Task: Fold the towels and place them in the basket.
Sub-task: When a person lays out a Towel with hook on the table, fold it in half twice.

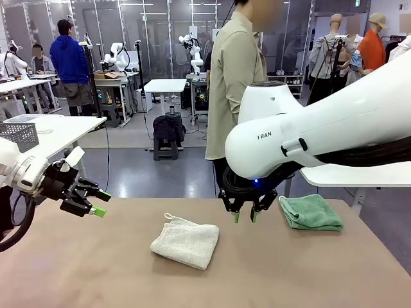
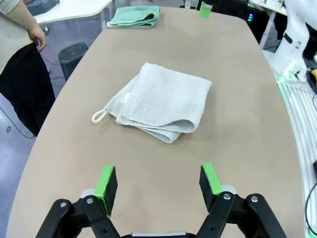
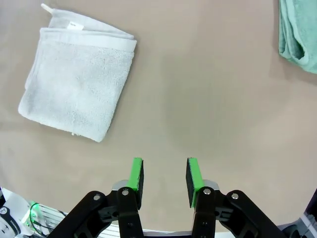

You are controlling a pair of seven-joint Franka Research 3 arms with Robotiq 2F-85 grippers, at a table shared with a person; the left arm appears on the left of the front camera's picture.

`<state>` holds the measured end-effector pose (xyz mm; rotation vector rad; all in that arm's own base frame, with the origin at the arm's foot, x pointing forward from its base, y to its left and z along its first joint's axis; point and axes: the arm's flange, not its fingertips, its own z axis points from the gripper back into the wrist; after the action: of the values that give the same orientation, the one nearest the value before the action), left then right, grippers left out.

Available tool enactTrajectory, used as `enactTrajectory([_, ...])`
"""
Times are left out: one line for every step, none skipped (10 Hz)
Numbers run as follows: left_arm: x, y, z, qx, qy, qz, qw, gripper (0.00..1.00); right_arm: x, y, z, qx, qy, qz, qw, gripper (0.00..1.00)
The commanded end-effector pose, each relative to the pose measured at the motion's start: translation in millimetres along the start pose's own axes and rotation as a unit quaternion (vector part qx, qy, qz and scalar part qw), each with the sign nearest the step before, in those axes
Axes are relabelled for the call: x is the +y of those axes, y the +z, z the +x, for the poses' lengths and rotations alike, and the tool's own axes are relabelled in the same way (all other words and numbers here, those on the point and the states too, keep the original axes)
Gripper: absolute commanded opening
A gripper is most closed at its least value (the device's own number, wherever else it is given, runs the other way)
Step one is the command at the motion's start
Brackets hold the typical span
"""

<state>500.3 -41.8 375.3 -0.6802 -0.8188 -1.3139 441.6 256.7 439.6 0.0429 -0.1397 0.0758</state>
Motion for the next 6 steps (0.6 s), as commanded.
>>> enactTrajectory([-0.3,0.6,-0.1,0.002,-0.003,-0.002,1.000,0.85,5.5,2.8,1.7,0.008,0.000,-0.008,1.000,0.45])
enactTrajectory([-0.3,0.6,-0.1,0.002,-0.003,-0.002,1.000,0.85,5.5,2.8,1.7,0.008,0.000,-0.008,1.000,0.45])
enactTrajectory([-0.3,0.6,-0.1,0.002,-0.003,-0.002,1.000,0.85,5.5,2.8,1.7,0.008,0.000,-0.008,1.000,0.45])
enactTrajectory([-0.3,0.6,-0.1,0.002,-0.003,-0.002,1.000,0.85,5.5,2.8,1.7,0.008,0.000,-0.008,1.000,0.45])
enactTrajectory([-0.3,0.6,-0.1,0.002,-0.003,-0.002,1.000,0.85,5.5,2.8,1.7,0.008,0.000,-0.008,1.000,0.45])
enactTrajectory([-0.3,0.6,-0.1,0.002,-0.003,-0.002,1.000,0.85,5.5,2.8,1.7,0.008,0.000,-0.008,1.000,0.45])
